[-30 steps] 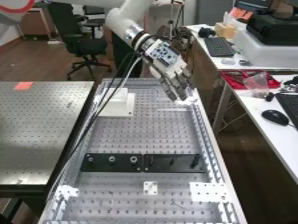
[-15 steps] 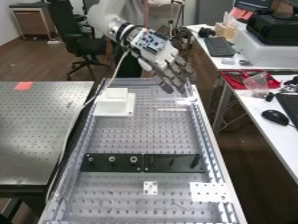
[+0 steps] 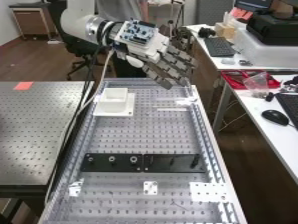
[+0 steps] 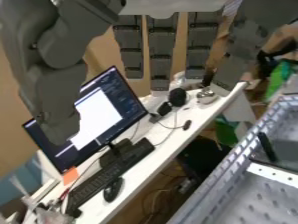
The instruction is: Grab the chopstick and place it in the clear container
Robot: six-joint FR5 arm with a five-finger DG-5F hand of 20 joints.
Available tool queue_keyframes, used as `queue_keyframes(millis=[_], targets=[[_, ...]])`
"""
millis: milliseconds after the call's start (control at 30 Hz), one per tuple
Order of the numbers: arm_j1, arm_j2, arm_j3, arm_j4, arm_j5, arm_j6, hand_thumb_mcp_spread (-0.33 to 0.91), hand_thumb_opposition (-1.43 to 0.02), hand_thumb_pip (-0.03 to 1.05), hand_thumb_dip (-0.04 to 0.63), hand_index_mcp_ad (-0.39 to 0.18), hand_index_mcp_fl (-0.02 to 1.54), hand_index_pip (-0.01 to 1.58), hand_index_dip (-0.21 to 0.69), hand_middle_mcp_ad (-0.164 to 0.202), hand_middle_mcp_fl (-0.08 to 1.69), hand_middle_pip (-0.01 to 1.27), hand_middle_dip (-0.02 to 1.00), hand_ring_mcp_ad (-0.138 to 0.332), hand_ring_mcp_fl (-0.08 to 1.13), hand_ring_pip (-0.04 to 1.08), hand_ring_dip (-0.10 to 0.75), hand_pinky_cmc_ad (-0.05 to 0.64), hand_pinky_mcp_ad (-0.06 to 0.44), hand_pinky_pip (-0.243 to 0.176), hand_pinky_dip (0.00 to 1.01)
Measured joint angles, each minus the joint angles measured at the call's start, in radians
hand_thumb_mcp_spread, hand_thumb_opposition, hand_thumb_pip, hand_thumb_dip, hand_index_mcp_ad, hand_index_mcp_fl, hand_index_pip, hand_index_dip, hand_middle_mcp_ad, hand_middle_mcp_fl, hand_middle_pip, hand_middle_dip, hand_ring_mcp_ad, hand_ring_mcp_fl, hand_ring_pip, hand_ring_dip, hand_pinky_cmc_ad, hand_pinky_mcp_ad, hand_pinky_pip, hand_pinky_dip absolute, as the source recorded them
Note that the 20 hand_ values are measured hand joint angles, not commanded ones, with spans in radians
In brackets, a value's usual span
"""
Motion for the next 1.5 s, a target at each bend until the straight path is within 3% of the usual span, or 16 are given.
queue_keyframes(millis=[200, 267, 300, 367, 467, 567, 700, 833, 1167, 1267, 1500], targets=[[-0.078, 0.094, -0.134, 0.169, -0.199, -0.198, 0.30, -0.73, 0.56, 0.164, -0.019, 0.17, 0.10, 0.232, 0.063, 0.22, 0.12, 0.46, 0.164, 0.07, 0.10, 0.347, 0.494, 0.314, -0.119, 0.79], [-0.116, 0.131, -0.185, 0.231, -0.301, -0.315, 0.27, -0.71, 0.57, 0.148, -0.023, 0.16, 0.10, 0.232, 0.063, 0.20, 0.12, 0.45, 0.162, 0.06, 0.10, 0.347, 0.478, 0.314, -0.106, 0.76], [-0.123, 0.138, -0.194, 0.241, -0.322, -0.341, 0.25, -0.71, 0.57, 0.148, -0.023, 0.14, 0.09, 0.232, 0.063, 0.17, 0.12, 0.44, 0.162, 0.05, 0.10, 0.347, 0.482, 0.314, -0.106, 0.74], [-0.155, 0.165, -0.230, 0.279, -0.418, -0.468, 0.23, -0.71, 0.58, 0.134, -0.028, 0.10, 0.09, 0.232, 0.059, 0.15, 0.13, 0.44, 0.164, 0.04, 0.10, 0.349, 0.464, 0.312, -0.105, 0.69], [-0.194, 0.192, -0.265, 0.321, -0.539, -0.593, 0.21, -0.71, 0.58, 0.113, -0.038, 0.09, 0.09, 0.232, 0.063, 0.15, 0.12, 0.42, 0.164, 0.03, 0.10, 0.342, 0.464, 0.314, -0.108, 0.62], [-0.221, 0.201, -0.278, 0.354, -0.616, -0.645, 0.18, -0.71, 0.58, 0.112, -0.058, 0.09, 0.09, 0.229, 0.063, 0.15, 0.12, 0.42, 0.164, 0.03, 0.10, 0.330, 0.468, 0.314, -0.108, 0.59], [-0.232, 0.194, -0.267, 0.368, -0.632, -0.657, 0.16, -0.71, 0.58, 0.096, -0.058, 0.07, 0.09, 0.227, 0.063, 0.15, 0.12, 0.41, 0.164, 0.03, 0.10, 0.298, 0.464, 0.314, -0.108, 0.53], [-0.237, 0.165, -0.225, 0.369, -0.636, -0.626, 0.14, -0.71, 0.63, 0.096, -0.059, 0.06, 0.09, 0.227, 0.063, 0.15, 0.12, 0.40, 0.164, 0.02, 0.10, 0.281, 0.464, 0.311, -0.108, 0.50], [-0.228, 0.101, -0.168, 0.406, -0.550, -0.625, 0.11, -0.73, 0.64, 0.077, -0.061, 0.06, 0.09, 0.220, 0.058, 0.15, 0.12, 0.39, 0.164, 0.02, 0.10, 0.255, 0.464, 0.309, -0.108, 0.47], [-0.226, 0.088, -0.156, 0.398, -0.492, -0.619, 0.11, -0.75, 0.65, 0.080, -0.054, 0.06, 0.09, 0.209, 0.075, 0.15, 0.12, 0.39, 0.161, 0.02, 0.10, 0.253, 0.464, 0.316, -0.108, 0.47], [-0.218, 0.043, -0.105, 0.327, -0.446, -0.591, 0.10, -0.76, 0.70, 0.080, -0.065, 0.06, 0.09, 0.187, 0.070, 0.15, 0.12, 0.39, 0.166, 0.02, 0.10, 0.253, 0.464, 0.316, -0.105, 0.45]])
